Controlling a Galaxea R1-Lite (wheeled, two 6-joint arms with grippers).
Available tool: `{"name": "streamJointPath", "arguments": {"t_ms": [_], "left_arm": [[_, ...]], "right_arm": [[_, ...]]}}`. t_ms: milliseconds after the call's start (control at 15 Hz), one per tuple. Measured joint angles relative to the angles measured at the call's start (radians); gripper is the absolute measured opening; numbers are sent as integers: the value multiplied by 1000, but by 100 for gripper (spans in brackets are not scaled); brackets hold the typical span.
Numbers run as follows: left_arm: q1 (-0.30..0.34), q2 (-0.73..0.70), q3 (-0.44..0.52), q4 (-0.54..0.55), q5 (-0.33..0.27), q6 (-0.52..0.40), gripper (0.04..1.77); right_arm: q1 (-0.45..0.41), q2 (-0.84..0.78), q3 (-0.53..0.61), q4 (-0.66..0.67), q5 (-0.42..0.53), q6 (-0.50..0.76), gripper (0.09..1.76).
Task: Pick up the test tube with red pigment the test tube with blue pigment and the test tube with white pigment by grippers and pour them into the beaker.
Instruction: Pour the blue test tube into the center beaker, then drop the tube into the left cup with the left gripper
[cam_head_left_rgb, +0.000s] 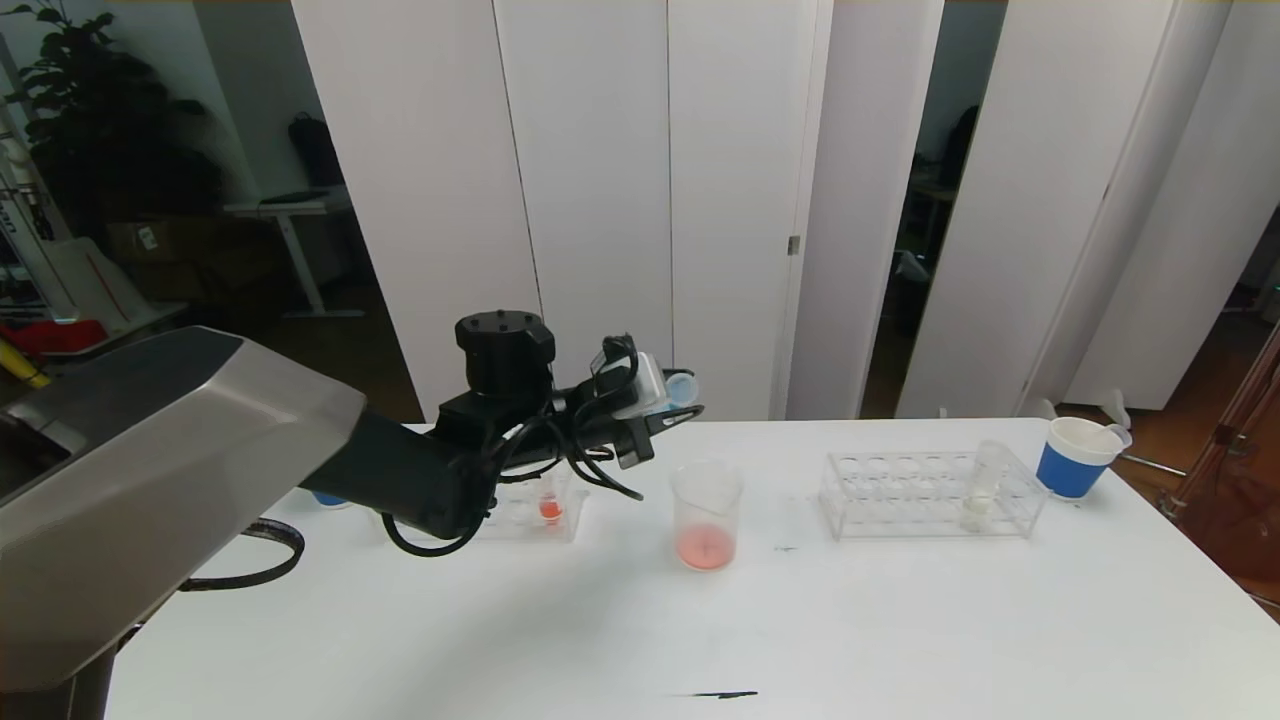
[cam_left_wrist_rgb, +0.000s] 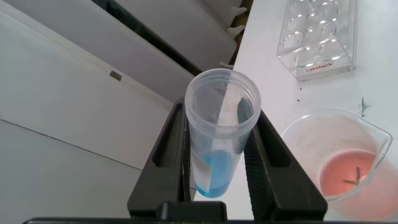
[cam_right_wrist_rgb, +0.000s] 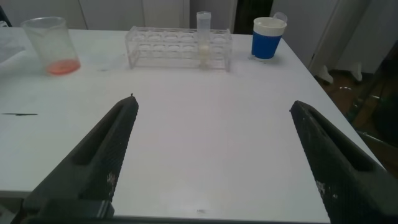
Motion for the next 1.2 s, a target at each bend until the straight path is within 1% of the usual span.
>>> {"name": "streamJointPath", "arguments": {"t_ms": [133,333,533,667,867,1000,1200], "left_arm": [[-5,22,-4,-36,-5,86,58],[-7,56,-5,-110,-55,174,58],[-3,89,-10,-136,-70,253,58],[-2,112,-34,-193,-72,284,58],[-1,148,-57,-270,-72,371,58],[-3,167,-61,-306,-72,390,58],[-3,184,-65,-310,-72,419,58]], "right_arm": [[0,0,0,0,0,0,175],[0,0,0,0,0,0,175],[0,0,0,0,0,0,175],[0,0,0,0,0,0,175],[0,0,0,0,0,0,175],[0,0,0,0,0,0,175],[0,0,0,0,0,0,175]]}}
